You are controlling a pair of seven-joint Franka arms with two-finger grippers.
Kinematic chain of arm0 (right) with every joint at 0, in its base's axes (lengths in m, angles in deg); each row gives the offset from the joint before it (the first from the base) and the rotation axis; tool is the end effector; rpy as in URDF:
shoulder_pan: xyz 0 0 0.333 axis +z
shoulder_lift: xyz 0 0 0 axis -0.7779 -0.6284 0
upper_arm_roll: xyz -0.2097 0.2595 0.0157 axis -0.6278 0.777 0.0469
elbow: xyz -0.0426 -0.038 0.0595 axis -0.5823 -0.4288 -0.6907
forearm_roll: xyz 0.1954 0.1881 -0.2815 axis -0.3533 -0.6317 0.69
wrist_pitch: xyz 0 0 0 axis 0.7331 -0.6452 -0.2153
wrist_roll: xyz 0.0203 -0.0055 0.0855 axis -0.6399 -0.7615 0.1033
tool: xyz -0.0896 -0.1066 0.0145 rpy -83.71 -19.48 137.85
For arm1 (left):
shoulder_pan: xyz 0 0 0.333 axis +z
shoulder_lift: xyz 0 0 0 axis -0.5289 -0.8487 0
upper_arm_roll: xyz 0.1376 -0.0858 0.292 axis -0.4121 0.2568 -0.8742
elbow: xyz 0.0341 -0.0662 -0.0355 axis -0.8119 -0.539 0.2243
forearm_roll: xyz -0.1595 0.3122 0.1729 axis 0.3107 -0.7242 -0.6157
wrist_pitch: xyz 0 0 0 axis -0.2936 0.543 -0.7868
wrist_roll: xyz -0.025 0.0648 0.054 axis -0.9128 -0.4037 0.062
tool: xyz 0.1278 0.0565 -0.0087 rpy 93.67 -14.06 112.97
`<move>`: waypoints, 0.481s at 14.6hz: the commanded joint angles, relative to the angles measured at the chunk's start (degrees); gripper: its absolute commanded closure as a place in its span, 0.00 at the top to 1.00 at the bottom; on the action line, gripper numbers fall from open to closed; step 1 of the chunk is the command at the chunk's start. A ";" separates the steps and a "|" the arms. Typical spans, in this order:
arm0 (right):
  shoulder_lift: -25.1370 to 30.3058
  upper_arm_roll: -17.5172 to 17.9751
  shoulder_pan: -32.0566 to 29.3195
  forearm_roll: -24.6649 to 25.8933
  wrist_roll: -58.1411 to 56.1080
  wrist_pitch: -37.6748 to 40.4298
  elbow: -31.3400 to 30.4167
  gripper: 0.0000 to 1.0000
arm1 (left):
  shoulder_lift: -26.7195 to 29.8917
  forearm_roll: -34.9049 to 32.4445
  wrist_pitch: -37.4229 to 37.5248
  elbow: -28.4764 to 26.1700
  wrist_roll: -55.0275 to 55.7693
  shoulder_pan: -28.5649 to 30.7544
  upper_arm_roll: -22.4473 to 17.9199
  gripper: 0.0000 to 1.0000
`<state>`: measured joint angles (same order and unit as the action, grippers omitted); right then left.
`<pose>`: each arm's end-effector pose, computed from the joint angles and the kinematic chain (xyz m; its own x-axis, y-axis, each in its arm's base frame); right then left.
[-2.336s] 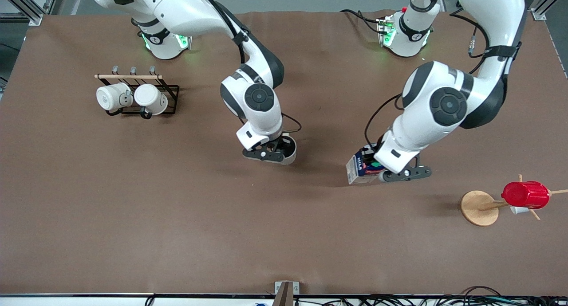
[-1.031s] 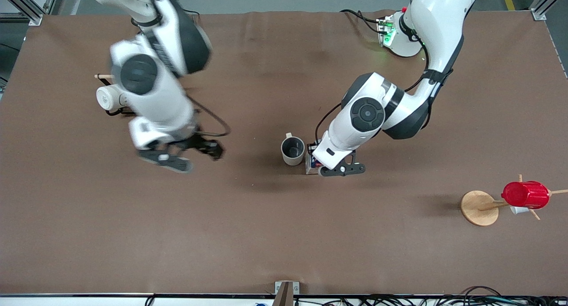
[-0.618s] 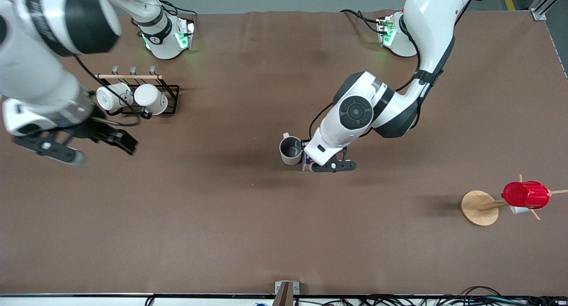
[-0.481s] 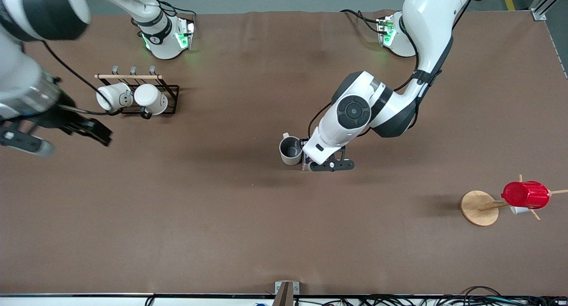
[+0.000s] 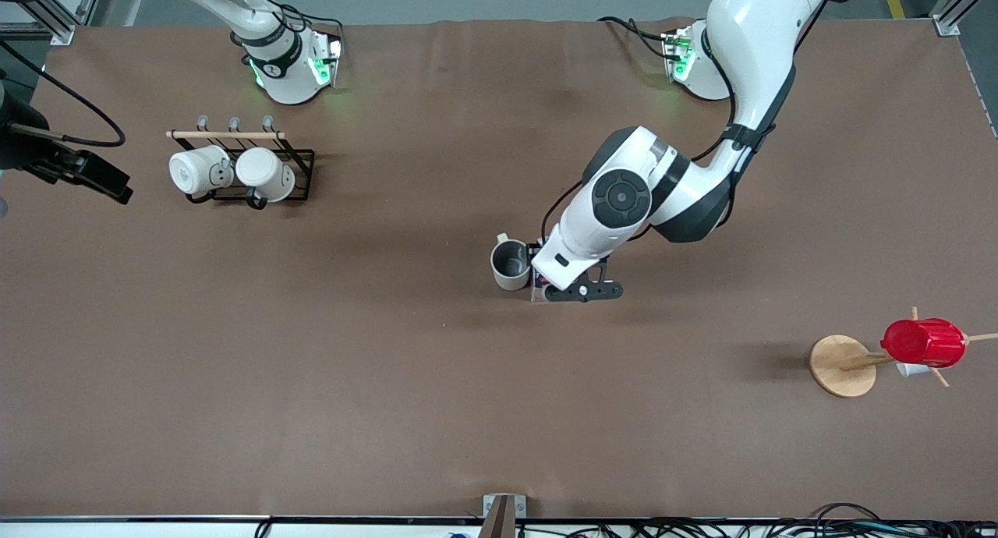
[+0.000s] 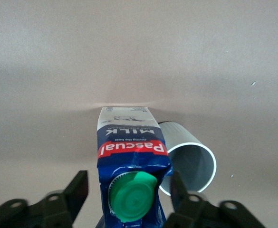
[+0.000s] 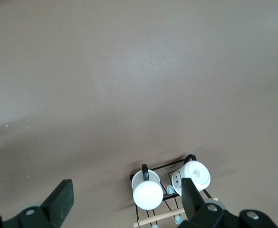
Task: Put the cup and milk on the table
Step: 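Withdraw the right gripper while the left gripper lowers the carton beside the mug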
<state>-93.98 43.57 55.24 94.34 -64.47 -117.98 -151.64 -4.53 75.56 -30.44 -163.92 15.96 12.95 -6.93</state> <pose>0.5679 0.0279 0.6462 0.9646 -0.2626 -0.0232 -0.2597 -0.9616 0.0887 0.5706 -0.4210 0.3218 0.9927 0.0435 -0.1124 0.0589 -0.9887 0.1378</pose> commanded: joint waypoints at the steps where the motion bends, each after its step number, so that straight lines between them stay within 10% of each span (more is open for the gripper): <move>1: 0.43 1.14 -5.13 -3.09 -6.37 0.78 0.09 1.00 | 3.50 -3.45 2.02 0.74 0.06 0.61 -0.64 1.00; 7: 0.52 1.23 -9.45 -4.60 -10.70 1.31 -1.05 1.00 | 14.22 -8.75 22.57 8.30 -3.53 10.69 -1.34 1.00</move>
<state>-94.00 43.68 47.63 90.60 -73.79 -116.90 -151.81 5.64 67.55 -12.78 -156.39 14.44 20.07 -7.85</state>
